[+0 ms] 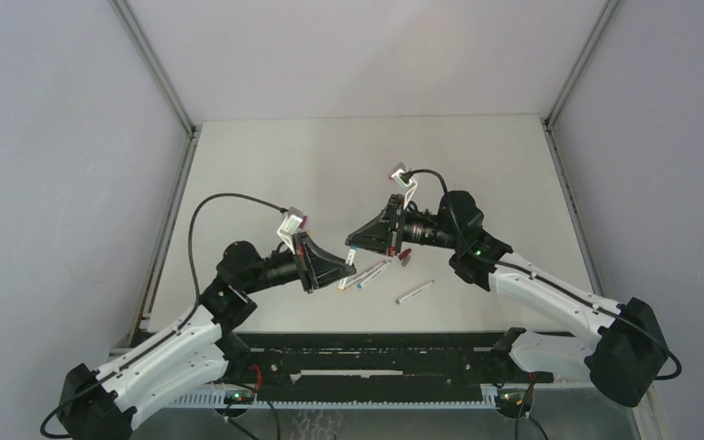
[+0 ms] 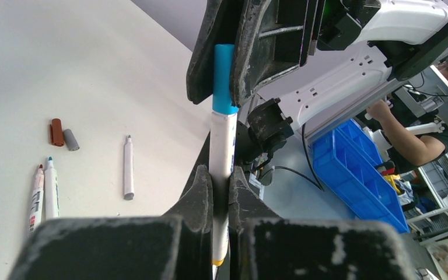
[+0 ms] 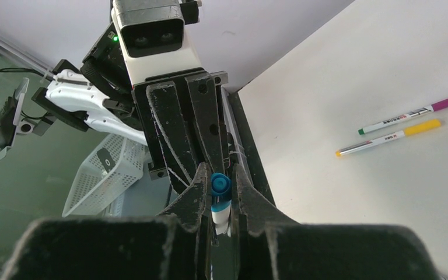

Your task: Insert the pens into the pen caps

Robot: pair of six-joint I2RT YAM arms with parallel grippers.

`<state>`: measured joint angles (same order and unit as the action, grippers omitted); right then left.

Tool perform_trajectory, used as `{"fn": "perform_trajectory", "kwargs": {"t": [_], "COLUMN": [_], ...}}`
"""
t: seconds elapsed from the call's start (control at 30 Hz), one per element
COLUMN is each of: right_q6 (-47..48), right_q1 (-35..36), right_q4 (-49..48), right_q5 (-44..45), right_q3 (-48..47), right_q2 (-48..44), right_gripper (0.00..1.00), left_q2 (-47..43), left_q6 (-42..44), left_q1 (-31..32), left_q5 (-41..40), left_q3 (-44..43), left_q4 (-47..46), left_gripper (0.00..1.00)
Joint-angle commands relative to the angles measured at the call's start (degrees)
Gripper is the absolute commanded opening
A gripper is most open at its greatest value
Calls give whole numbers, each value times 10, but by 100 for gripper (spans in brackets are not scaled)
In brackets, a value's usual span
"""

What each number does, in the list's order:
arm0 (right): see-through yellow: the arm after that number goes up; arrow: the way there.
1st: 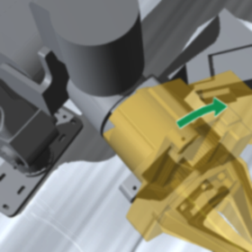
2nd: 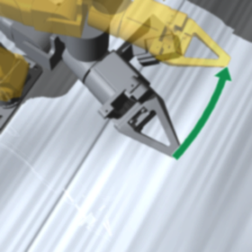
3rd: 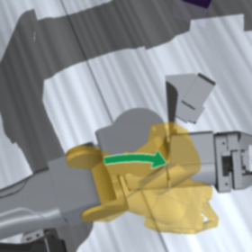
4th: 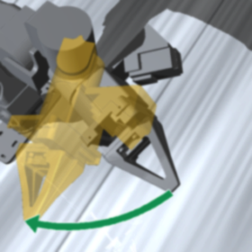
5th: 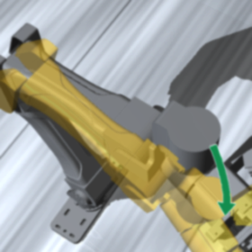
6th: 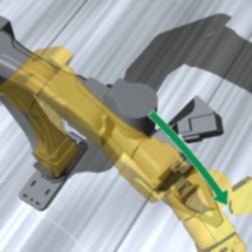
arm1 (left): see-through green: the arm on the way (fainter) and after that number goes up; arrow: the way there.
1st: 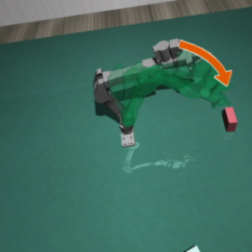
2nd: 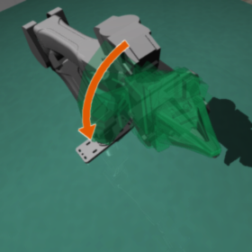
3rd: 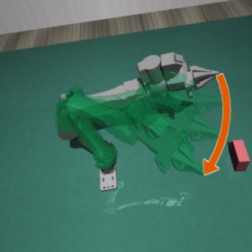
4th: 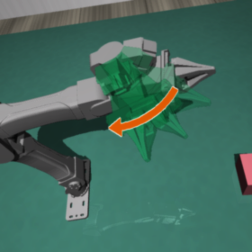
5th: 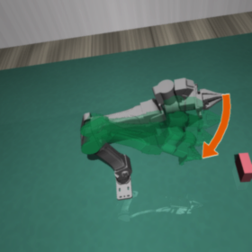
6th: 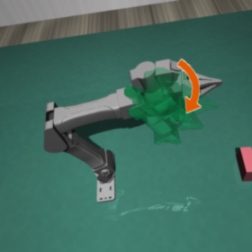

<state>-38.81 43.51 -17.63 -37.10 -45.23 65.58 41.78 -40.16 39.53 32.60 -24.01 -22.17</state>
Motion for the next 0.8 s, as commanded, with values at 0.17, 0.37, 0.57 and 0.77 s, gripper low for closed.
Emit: {"fn": "perform_trajectory", "kwargs": {"t": [0.17, 0.37, 0.57, 0.77], "right_q6": [-29, -34, 91, 192], "right_q1": [83, 87, 50, -10], "right_q4": [157, 148, 301, 428], "right_q5": [-197, -196, -117, 37], "right_q3": [61, 73, -19, -111], "right_q2": [12, 15, -4, -46], "right_gripper": [0, 0, 8, 53], "left_q2": [12, 19, 14, -23], "left_q6": [-18, -10, 74, 164], "left_q1": [-62, -74, -74, -74], "left_q5": [-190, -169, -102, -185], "left_q3": [-60, -77, -55, -21], "left_q4": [-256, -251, -98, 213], "left_gripper": [0, 0, 0, 0]}}
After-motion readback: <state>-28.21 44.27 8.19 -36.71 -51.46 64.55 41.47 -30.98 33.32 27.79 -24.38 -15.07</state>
